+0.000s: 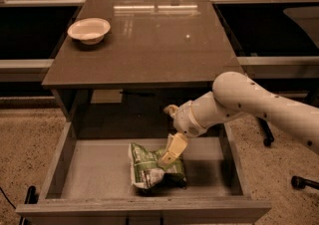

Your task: Place green jalapeno chip bag into top drawer

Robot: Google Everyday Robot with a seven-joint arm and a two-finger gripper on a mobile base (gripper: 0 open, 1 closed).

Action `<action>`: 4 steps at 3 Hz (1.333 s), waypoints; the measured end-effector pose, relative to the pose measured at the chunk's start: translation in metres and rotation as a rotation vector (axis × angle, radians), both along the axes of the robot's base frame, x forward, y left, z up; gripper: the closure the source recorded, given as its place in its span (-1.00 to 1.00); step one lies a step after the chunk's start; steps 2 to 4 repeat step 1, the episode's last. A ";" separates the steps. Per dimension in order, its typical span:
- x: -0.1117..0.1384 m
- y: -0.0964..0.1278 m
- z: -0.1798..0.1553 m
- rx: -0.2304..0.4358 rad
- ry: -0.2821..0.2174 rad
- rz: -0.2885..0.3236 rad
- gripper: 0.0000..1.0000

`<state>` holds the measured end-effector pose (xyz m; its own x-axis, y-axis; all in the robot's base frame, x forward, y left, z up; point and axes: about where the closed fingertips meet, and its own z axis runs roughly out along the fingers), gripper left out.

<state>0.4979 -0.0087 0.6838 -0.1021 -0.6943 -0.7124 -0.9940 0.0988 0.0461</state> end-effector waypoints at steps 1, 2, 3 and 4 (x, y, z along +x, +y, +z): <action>0.000 0.000 0.000 0.000 0.000 0.000 -1.00; 0.000 0.000 0.000 0.000 0.000 0.000 -1.00; 0.000 0.000 0.000 0.000 0.000 0.000 -1.00; 0.000 0.000 0.000 0.000 0.000 0.000 -1.00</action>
Offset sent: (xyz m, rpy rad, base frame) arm 0.0000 0.0000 0.0000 0.0000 0.0000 0.0000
